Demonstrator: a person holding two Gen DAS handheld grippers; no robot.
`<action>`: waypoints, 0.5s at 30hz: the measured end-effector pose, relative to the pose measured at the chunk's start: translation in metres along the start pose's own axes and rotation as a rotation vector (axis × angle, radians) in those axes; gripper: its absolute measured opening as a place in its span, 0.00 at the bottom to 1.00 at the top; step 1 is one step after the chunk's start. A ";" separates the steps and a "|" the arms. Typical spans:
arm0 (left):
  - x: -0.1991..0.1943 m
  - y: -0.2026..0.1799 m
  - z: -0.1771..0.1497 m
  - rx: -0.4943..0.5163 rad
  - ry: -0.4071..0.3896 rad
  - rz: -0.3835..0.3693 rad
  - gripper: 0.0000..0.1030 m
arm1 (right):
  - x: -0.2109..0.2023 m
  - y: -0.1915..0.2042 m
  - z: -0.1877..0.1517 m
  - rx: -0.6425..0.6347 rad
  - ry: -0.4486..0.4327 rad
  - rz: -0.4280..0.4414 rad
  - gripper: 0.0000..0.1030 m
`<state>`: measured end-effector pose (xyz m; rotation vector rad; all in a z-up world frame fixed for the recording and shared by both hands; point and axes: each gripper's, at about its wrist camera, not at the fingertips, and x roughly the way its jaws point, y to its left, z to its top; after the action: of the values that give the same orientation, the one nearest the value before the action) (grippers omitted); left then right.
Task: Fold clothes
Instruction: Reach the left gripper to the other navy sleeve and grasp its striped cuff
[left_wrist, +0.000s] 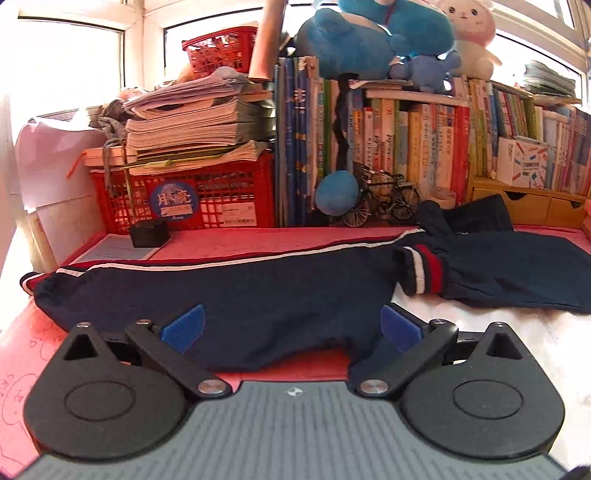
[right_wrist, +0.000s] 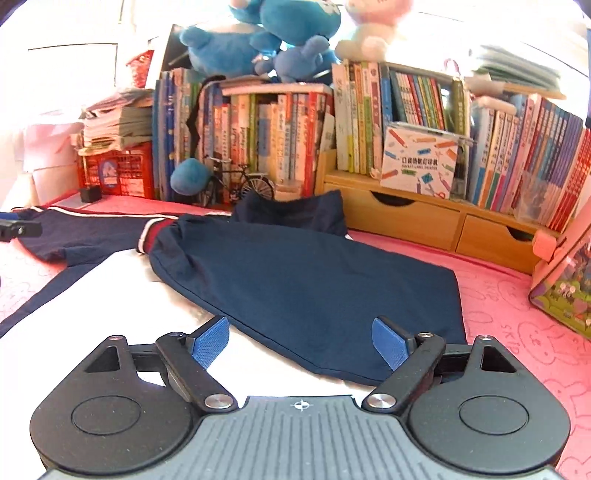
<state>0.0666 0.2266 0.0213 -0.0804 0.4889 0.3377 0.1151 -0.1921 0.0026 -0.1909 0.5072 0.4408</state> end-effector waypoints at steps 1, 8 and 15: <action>0.008 0.023 0.004 -0.067 0.010 0.040 1.00 | -0.008 0.003 0.002 -0.023 -0.011 0.020 0.88; 0.068 0.136 0.015 -0.334 0.053 0.282 0.97 | -0.022 0.027 0.009 -0.125 -0.004 0.047 0.94; 0.107 0.178 0.015 -0.356 0.091 0.359 0.94 | 0.008 0.056 0.003 -0.183 0.067 0.040 0.94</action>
<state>0.1020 0.4289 -0.0154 -0.3575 0.5290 0.7740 0.0976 -0.1385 -0.0029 -0.3731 0.5370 0.5218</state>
